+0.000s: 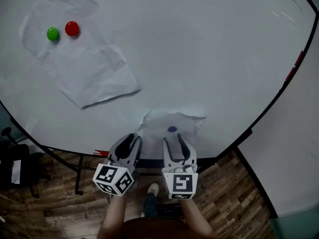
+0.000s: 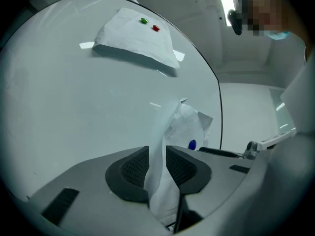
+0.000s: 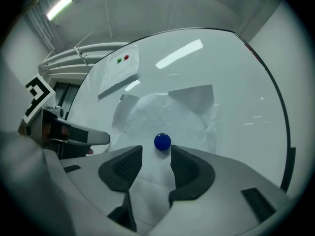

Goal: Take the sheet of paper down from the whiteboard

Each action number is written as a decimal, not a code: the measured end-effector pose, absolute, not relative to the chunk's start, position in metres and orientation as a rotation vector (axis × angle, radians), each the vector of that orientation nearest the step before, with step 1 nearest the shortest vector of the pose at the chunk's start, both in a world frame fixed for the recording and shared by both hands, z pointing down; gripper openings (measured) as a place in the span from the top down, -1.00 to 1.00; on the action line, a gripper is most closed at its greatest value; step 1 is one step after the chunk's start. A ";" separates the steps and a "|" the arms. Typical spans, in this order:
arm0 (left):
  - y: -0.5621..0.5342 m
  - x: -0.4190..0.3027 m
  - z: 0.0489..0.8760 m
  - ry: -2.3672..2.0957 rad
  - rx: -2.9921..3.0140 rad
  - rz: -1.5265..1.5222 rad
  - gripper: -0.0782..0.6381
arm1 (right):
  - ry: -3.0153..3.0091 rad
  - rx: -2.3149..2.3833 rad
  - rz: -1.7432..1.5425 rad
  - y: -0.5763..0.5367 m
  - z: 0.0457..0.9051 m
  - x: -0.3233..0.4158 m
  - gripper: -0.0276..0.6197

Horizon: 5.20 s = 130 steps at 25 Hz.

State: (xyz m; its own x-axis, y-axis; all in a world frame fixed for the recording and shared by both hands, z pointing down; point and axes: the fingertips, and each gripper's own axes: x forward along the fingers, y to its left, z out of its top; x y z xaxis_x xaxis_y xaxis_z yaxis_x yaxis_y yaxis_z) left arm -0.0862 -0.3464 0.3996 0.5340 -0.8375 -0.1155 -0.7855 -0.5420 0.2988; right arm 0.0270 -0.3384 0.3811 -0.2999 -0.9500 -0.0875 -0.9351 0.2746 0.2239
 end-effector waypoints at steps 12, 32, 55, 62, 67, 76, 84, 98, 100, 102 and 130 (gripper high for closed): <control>-0.351 -0.077 0.393 -1.300 2.597 -0.374 0.50 | -2.424 1.851 -0.391 -0.354 0.373 0.026 0.35; -0.366 -0.068 0.393 -1.307 2.553 -0.384 0.71 | -2.329 1.888 -0.570 -0.357 0.363 0.026 0.51; -0.367 -0.070 0.390 -1.201 2.444 -0.442 0.71 | -2.355 1.831 -0.536 -0.347 0.369 0.020 0.50; -0.365 -0.076 0.390 -1.209 2.439 -0.435 0.71 | -2.336 1.860 -0.541 -0.350 0.367 0.027 0.50; -0.364 -0.088 0.390 -1.234 2.427 -0.437 0.71 | -2.331 1.858 -0.542 -0.349 0.367 0.029 0.50; -0.361 -0.112 0.392 -1.275 2.376 -0.475 0.71 | -2.316 1.869 -0.529 -0.347 0.368 0.037 0.50; -0.359 -0.124 0.391 -1.299 2.344 -0.499 0.71 | -2.311 1.878 -0.524 -0.345 0.368 0.043 0.50; -0.351 -0.145 0.391 -1.354 2.297 -0.525 0.71 | -2.309 1.895 -0.481 -0.342 0.368 0.060 0.50; -0.350 -0.149 0.392 -1.357 2.287 -0.530 0.71 | -2.309 1.899 -0.465 -0.342 0.370 0.063 0.50; -0.348 -0.152 0.394 -1.364 2.275 -0.534 0.71 | -2.302 1.906 -0.458 -0.341 0.371 0.066 0.50; -0.349 -0.166 0.397 -1.345 2.217 -0.590 0.71 | -2.262 1.915 -0.435 -0.344 0.378 0.076 0.50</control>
